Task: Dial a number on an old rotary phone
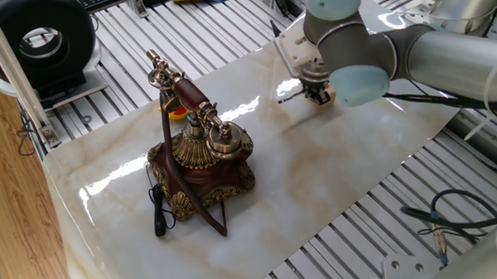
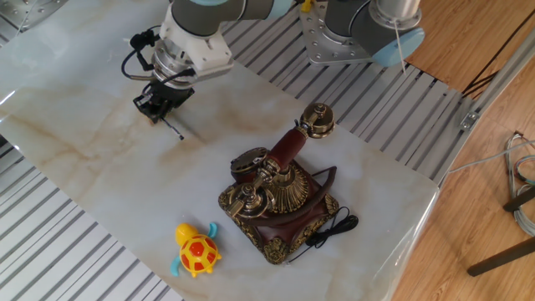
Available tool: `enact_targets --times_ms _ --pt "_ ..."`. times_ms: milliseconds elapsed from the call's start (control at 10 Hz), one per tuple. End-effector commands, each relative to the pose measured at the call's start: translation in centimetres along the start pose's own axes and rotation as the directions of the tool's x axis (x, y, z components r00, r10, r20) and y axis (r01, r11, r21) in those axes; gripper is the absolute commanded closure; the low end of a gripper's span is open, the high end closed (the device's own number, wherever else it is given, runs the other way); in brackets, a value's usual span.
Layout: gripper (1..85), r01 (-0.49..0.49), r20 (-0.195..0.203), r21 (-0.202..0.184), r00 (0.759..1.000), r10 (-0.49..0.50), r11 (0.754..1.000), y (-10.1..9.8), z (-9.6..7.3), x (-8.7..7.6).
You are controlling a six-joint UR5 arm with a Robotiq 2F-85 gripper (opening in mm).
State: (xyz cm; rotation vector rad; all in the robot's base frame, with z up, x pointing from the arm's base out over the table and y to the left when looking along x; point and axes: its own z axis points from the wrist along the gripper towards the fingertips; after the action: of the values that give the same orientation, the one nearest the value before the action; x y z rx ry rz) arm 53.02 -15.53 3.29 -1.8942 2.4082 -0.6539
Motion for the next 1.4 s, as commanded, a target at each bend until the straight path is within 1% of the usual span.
enact_targets --times_ms 0,200,300,400,600,700,1000,1100,1200,1300 --pt "65.3 -0.009 0.03 0.011 1.0 0.009 1.0 -0.2 0.2 -0.3" --pt "37.7 0.01 0.054 -0.001 0.999 -0.01 1.0 0.0 0.1 -0.8" --pt "30.0 0.018 0.063 -0.004 0.998 -0.018 1.0 0.1 0.0 -1.0" --pt "27.3 0.021 0.067 -0.008 0.998 -0.021 1.0 0.1 -0.1 -0.9" --pt "26.3 0.019 0.075 -0.018 0.997 -0.018 1.0 0.2 -0.5 -1.1" --pt "26.3 0.02 0.073 -0.026 0.997 -0.018 0.999 0.1 -1.0 -1.1" --pt "24.0 0.011 0.05 -0.078 0.999 -0.007 0.997 -0.5 -4.7 -1.2" --pt "23.7 -0.002 0.045 -0.106 0.999 0.007 0.994 -0.6 -5.9 -1.5" --pt "23.7 -0.022 0.032 -0.122 0.999 0.026 0.992 -0.9 -7.2 -1.9" --pt "24.0 -0.066 0.043 -0.137 0.996 0.072 0.988 -1.2 -8.3 -3.0"
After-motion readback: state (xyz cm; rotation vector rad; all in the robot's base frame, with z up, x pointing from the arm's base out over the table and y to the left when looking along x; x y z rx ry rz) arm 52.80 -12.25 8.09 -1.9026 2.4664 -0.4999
